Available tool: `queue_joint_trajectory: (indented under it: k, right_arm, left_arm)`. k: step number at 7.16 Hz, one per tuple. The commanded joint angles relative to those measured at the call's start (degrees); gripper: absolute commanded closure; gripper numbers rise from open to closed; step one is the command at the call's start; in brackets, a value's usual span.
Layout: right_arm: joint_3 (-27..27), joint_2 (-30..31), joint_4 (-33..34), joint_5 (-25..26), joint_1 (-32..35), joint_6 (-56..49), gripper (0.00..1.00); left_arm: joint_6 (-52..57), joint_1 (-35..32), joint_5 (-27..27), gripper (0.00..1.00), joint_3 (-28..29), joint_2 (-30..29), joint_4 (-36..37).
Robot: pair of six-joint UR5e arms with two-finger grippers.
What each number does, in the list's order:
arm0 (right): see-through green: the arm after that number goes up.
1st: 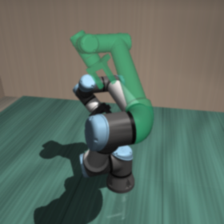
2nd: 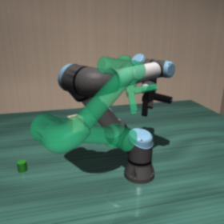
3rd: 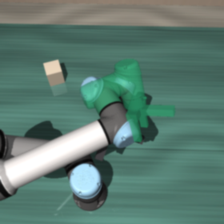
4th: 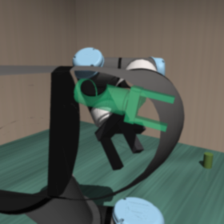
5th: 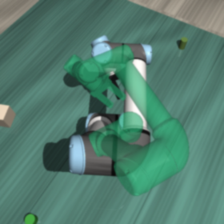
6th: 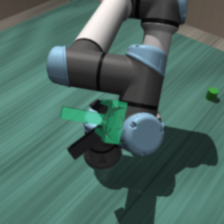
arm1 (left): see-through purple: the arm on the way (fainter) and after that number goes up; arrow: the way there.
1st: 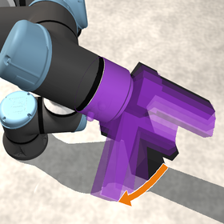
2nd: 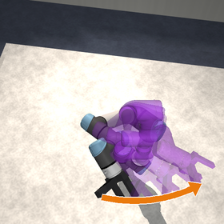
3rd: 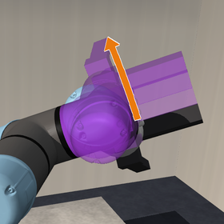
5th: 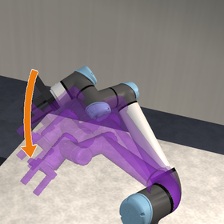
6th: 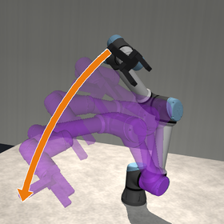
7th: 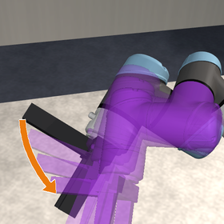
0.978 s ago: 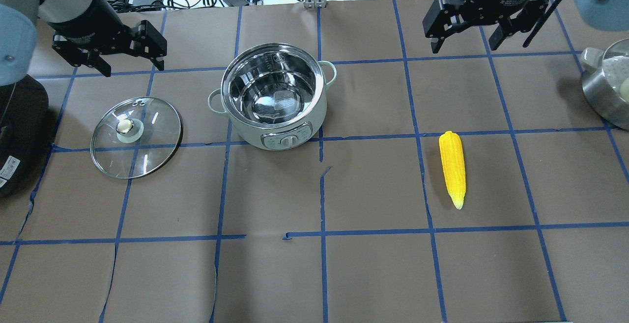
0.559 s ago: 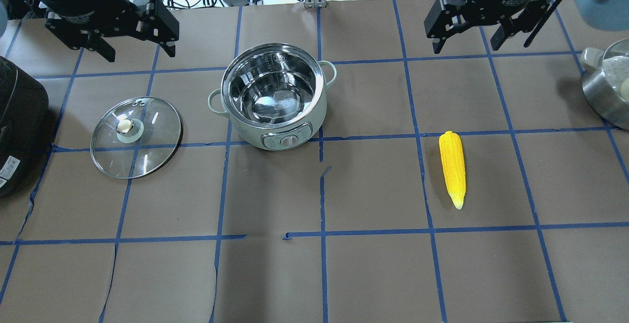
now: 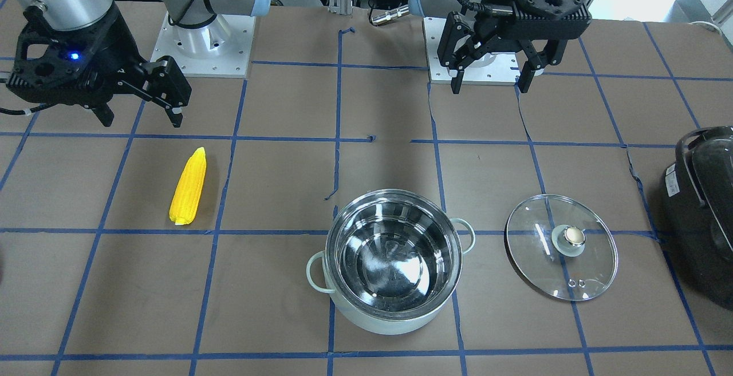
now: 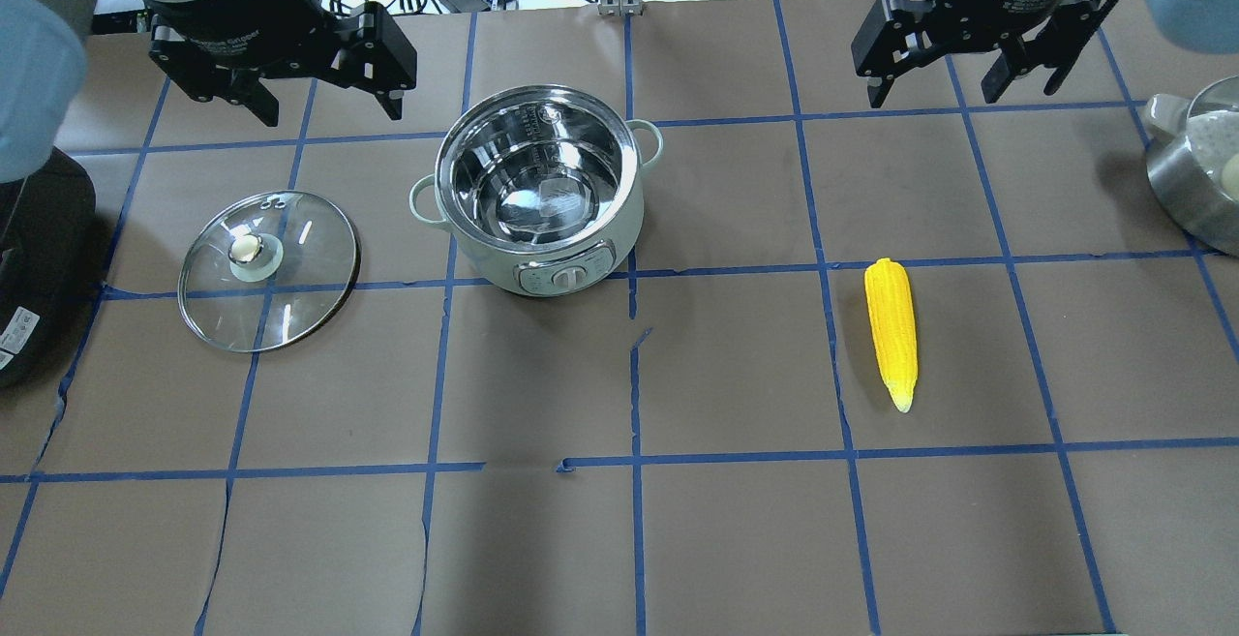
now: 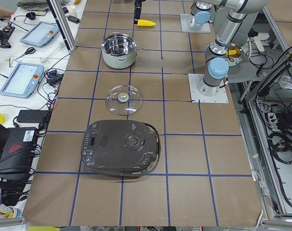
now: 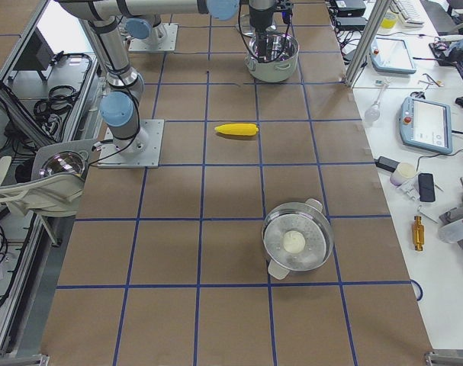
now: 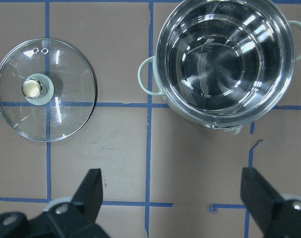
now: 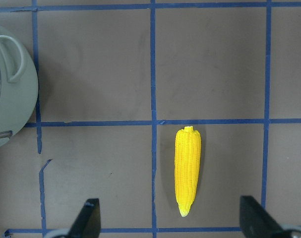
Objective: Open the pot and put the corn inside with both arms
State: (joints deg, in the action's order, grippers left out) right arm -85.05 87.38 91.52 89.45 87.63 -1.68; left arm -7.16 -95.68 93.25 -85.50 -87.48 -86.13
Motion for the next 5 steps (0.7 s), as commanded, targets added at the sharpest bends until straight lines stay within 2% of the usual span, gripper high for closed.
queue_joint_trajectory:
  k: [1, 4, 5]
  right_arm:
    - [-0.29, -2.03, -0.20, 0.03, -2.27, -0.77, 0.00]
    - [-11.24, -2.74, 4.34, -0.67, -8.23, -4.98, 0.00]
    - [-17.37, -3.00, 10.54, -1.11, -8.44, -4.04, 0.00]
  left_arm:
    - [-0.05, -0.21, 0.26, 0.00, 0.24, -0.06, 0.09]
    - [-0.05, -0.21, 0.09, 0.00, 0.07, 0.37, 0.18]
    - [-0.05, -0.12, 0.17, 0.00, -0.02, 0.03, 0.18]
